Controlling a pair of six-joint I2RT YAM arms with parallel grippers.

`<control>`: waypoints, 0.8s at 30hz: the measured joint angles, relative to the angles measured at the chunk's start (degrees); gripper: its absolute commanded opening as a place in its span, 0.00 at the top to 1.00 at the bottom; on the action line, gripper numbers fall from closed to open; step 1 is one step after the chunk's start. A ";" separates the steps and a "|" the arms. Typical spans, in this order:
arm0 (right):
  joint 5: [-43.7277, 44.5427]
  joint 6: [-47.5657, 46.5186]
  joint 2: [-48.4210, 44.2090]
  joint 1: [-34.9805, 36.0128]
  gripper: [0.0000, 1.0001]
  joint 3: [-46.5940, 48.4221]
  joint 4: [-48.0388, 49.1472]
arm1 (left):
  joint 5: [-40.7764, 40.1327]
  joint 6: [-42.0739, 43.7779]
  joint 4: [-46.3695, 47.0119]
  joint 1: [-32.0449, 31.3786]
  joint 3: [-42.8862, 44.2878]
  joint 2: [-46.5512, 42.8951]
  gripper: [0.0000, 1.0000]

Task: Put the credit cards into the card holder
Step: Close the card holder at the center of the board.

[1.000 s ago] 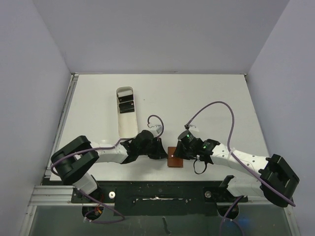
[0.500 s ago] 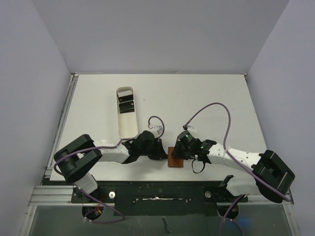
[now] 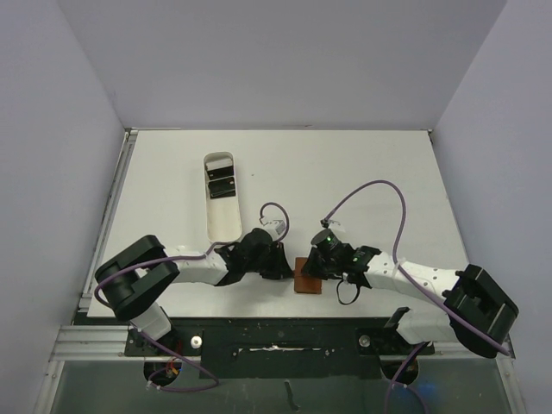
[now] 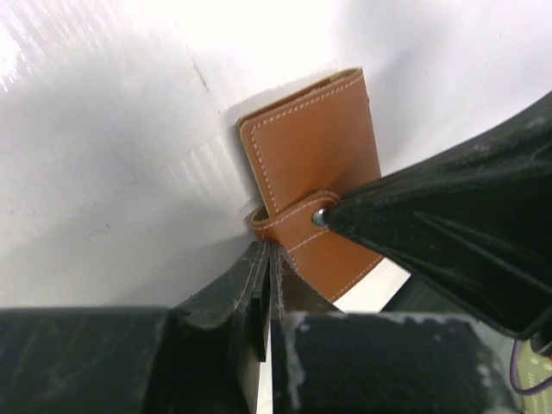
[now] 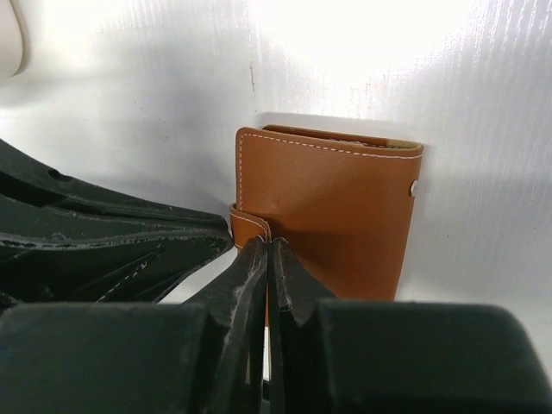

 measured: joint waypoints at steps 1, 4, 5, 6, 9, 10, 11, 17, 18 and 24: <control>0.07 0.00 -0.31 0.00 1.00 -0.02 -0.09 | -0.48 0.04 -1.03 0.00 0.55 -0.02 0.97; 0.11 0.02 -1.01 0.00 1.00 -0.26 -0.15 | -2.32 0.26 -3.21 0.02 2.75 -0.48 0.97; 0.11 0.04 -1.09 0.00 1.00 -0.37 -0.15 | -2.69 0.33 -3.52 0.04 3.41 -0.76 0.97; 0.11 0.09 -1.16 0.00 1.00 -0.57 -0.09 | -2.97 0.39 -3.69 0.11 4.04 -1.03 0.97; 0.09 0.44 -1.20 0.00 1.00 -1.33 0.20 | -3.54 0.68 -3.87 0.17 6.21 -1.27 0.97; 0.09 0.48 -1.31 0.00 1.00 -1.40 0.35 | -3.54 0.85 -3.89 0.24 6.82 -1.27 0.97; 0.09 0.48 -1.42 0.00 1.00 -1.53 0.52 | -3.54 1.01 -3.85 0.31 7.34 -1.18 0.97; 0.09 0.87 -1.99 0.00 1.00 -1.99 0.74 | -3.50 2.19 -2.78 0.39 9.38 2.82 0.97; 0.11 0.92 -2.08 0.00 1.00 -2.03 0.72 | -3.52 2.45 -2.80 0.39 9.40 3.91 0.97; 0.31 1.49 -3.19 0.00 1.00 -2.60 0.55 | -4.00 3.52 -2.93 0.42 9.40 5.90 0.97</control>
